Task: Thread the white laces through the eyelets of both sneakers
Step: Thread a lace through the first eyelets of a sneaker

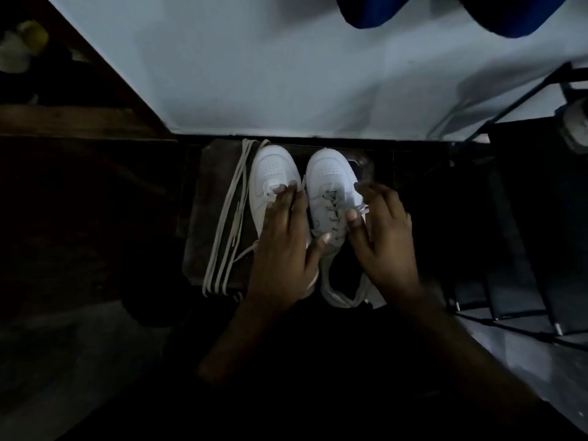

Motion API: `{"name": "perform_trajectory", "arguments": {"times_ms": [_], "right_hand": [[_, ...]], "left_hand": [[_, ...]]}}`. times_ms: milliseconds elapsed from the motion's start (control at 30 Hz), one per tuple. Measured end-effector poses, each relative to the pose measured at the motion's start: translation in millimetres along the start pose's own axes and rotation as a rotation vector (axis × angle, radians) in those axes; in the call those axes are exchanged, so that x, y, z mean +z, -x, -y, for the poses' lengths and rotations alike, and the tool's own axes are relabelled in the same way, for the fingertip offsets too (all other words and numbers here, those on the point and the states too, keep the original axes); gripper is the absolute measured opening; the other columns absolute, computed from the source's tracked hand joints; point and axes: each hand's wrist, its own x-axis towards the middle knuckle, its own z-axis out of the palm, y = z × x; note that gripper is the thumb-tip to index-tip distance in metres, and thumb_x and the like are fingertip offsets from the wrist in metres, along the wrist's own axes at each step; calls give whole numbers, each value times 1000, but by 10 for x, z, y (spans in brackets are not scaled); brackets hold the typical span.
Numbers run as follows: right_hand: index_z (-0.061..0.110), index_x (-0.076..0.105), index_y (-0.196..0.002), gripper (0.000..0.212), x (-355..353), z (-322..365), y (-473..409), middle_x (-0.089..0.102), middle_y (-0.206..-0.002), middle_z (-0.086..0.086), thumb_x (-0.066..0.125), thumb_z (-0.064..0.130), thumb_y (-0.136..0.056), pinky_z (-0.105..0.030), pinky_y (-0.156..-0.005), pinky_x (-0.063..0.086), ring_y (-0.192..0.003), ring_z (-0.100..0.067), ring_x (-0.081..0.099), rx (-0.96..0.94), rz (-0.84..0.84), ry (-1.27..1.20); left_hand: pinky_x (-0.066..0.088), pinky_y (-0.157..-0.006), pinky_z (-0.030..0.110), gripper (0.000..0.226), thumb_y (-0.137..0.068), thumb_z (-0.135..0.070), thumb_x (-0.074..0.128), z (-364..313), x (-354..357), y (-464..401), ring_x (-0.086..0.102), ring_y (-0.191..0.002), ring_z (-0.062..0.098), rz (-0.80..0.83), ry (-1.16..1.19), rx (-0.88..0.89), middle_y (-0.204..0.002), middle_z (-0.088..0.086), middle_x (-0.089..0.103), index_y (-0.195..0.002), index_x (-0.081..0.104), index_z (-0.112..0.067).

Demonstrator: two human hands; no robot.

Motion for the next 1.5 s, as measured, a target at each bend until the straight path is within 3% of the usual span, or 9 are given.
{"name": "perform_trajectory", "arguments": {"times_ms": [167, 267, 467, 600, 767, 1067, 1167, 1300, 1500], "right_hand": [[14, 57, -133, 33, 259, -246, 13, 53, -132, -1, 53, 28, -104, -38, -90, 52, -107, 11, 52, -59, -182, -177], [7, 61, -127, 29, 381, -310, 95, 58, -122, -7, 54, 22, -103, -16, -86, 45, -103, 11, 54, -115, -292, -242], [16, 63, -124, 25, 383, -345, 331, 60, -120, 4, 57, 25, -102, -8, -81, 44, -94, 12, 59, -222, -328, -243], [17, 65, -120, 23, 289, -282, 564, 60, -120, 0, 61, 26, -99, -1, -76, 41, -86, 12, 60, -175, -268, -214], [17, 67, -122, 28, 156, -188, 624, 62, -118, -3, 60, 28, -97, -36, -89, 54, -95, -19, 68, -138, -235, -111], [28, 71, -106, 21, 128, -130, 173, 73, -95, 7, 58, 16, -94, -39, -83, 58, -79, -16, 71, -99, -154, -129], [25, 73, -107, 25, 146, -261, 152, 74, -97, 8, 58, 10, -95, -36, -82, 58, -78, -9, 70, -178, -125, -102], [18, 71, -116, 26, 146, -396, 167, 63, -108, 16, 62, 6, -95, -14, -80, 48, -86, -4, 61, -349, -18, -83], [27, 66, -121, 30, 174, -489, 165, 53, -117, 11, 65, 11, -96, -8, -77, 40, -94, 2, 57, -453, 113, -41]], "left_hand": [[23, -126, 50, 71, -105, -42, 46, 75, 251, -7, 23, -156, 31, -152, 64, 59, -165, 20, 29, -157, 29, 3], [21, -127, 47, 64, -105, -38, 47, 129, 337, 3, 32, -152, 30, -236, 46, 124, -159, 19, 40, -154, 37, 2], [37, -117, 55, 53, -103, -29, 56, 104, 363, 208, 45, -143, 34, -409, 33, 222, -150, 20, 51, -146, 49, 1], [43, -112, 52, 56, -100, -36, 55, -4, 320, 570, 48, -140, 32, -324, 67, 166, -148, 15, 53, -145, 51, -2], [41, -114, 51, 59, -99, -32, 59, -5, 307, 756, 46, -139, 36, -306, -77, 246, -151, 17, 50, -148, 46, -1], [55, -91, 45, 46, -99, -41, 49, 61, 359, 444, 68, -108, 24, -253, 50, 211, -114, 5, 74, -136, 62, -17], [53, -85, 44, 34, -96, -35, 48, 121, 397, 290, 69, -91, 25, -250, -7, 234, -95, 2, 75, -108, 73, -17], [34, -95, 31, 9, -92, -35, 67, 193, 376, 157, 55, -103, 17, -203, -74, 228, -98, -8, 61, -91, 71, -27], [19, -94, 24, 24, -84, -63, 57, 291, 308, 118, 43, -103, 3, -58, 21, 284, -96, -21, 52, -82, 56, -39]]}}
